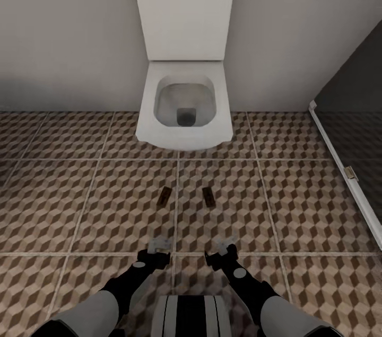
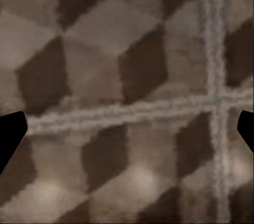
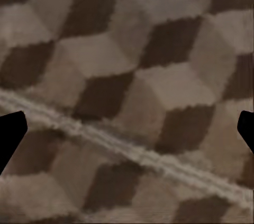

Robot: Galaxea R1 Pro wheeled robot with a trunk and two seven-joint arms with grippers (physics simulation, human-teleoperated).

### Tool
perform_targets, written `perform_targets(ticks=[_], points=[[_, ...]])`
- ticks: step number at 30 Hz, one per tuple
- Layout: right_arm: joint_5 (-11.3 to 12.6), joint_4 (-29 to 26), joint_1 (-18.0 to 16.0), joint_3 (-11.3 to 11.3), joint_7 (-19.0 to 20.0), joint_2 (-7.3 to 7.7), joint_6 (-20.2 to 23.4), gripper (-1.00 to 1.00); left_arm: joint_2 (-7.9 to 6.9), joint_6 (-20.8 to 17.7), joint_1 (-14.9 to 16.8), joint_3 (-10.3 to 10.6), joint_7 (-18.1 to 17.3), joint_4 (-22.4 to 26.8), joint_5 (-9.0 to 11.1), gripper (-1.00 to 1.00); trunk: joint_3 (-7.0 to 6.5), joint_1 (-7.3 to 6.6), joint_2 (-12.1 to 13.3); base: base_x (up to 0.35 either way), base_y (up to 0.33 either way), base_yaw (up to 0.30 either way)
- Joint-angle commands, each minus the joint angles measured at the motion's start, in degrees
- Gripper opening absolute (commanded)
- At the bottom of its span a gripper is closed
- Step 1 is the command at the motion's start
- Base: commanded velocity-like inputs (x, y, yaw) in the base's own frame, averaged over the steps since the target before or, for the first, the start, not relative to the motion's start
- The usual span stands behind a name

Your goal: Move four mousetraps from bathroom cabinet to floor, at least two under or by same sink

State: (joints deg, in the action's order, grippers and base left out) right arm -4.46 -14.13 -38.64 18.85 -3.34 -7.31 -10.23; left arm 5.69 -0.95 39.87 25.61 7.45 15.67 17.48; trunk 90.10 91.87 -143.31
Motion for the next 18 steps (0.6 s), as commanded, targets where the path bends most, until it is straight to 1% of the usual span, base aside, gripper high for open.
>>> perform_targets(ticks=[1, 18], points=[[-0.5, 0.1, 0.0, 0.1, -0.3, 0.00, -0.1, 1.00, -0.02, -0.1, 0.0, 0.5, 0.4, 0.1, 0.5, 1.00, 0.02, -0.04, 0.0, -0.339, 0.000, 0.000], [-0.5, 0.1, 0.0, 0.1, -0.3, 0.01, -0.7, 1.00, 0.03, -0.1, 0.0, 0.5, 0.4, 0.1, 0.5, 1.00, 0.02, -0.04, 0.0, -0.339, 0.000, 0.000]])
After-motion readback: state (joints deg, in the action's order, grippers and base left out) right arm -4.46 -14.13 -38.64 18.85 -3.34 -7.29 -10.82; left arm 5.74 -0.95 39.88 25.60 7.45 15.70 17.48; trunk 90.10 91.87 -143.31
